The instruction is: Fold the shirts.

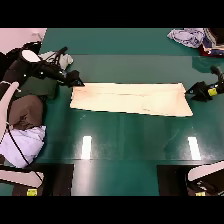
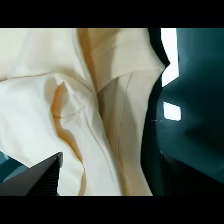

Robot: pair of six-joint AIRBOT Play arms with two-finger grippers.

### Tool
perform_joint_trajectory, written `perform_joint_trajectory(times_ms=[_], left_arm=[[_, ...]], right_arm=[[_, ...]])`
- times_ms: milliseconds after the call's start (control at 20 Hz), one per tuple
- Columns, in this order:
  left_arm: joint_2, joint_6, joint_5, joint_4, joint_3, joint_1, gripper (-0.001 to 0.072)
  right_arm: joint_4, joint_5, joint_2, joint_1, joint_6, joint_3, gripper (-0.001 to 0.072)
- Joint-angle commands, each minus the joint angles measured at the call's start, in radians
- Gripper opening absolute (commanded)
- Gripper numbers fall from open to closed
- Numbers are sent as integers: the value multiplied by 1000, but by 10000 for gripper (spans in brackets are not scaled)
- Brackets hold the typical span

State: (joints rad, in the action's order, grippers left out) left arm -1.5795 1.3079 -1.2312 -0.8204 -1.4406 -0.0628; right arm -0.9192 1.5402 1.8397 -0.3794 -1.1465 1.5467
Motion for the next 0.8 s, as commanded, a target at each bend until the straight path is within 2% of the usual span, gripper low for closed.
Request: perform_joint_trajectory(times_ms=[0,250,350,400,500,550,650,750], left_arm=[[0,3,2,-2,-1,-80,23],[0,32,-1,2,-1,-100,23],[-1,58,7,1,-1,-100,23],[-1,71,13,0,-1,-103,22],[-2,92,56,-18,-1,-129,21],[-2,92,101,-29,-1,-151,21],[-3,91,220,-35,-2,-204,21],[-41,92,264,-34,-43,-242,21]], right_arm=[[64,8,43,-19,91,-70,654],[64,31,72,68,119,-76,653],[64,26,71,101,120,-76,533],[64,27,71,114,120,-75,448],[64,42,66,134,120,-76,123],[64,40,55,145,120,-76,8],[68,32,9,157,111,-75,9],[65,31,-65,179,62,-62,7]])
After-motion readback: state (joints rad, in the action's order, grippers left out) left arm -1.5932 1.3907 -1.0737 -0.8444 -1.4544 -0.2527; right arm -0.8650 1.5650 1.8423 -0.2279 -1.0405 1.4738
